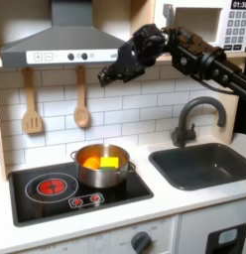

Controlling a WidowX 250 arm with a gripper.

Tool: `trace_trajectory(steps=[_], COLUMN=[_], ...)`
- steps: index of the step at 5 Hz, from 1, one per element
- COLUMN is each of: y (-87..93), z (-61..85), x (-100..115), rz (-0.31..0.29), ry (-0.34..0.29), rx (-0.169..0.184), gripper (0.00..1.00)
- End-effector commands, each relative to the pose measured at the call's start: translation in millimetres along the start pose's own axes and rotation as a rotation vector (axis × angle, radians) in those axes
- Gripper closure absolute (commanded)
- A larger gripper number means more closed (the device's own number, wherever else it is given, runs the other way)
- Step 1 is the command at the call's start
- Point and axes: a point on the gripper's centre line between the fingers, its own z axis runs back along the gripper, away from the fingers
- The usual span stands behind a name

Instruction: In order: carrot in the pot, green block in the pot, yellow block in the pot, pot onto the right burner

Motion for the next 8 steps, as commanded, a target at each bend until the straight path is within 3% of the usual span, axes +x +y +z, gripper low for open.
trace_trajectory(steps=[1,2,3,5,6,8], y=[14.7,22.7,27.0,26.2,24.0,13.9], z=[9.5,8.7,2.4,-27.8,-34.1,-38.9], x=[19,20,26,34,47,52], rz=[0.009,0.011,0.016,-0.039,-0.046,-0.06], ry=[-0.111,-0.109,-0.132,-0.102,-0.127,-0.129], rx=[0.009,0.014,0.011,0.01,0.007,-0.011], gripper=[0.0,0.0,1.0,1.0,1.0,1.0])
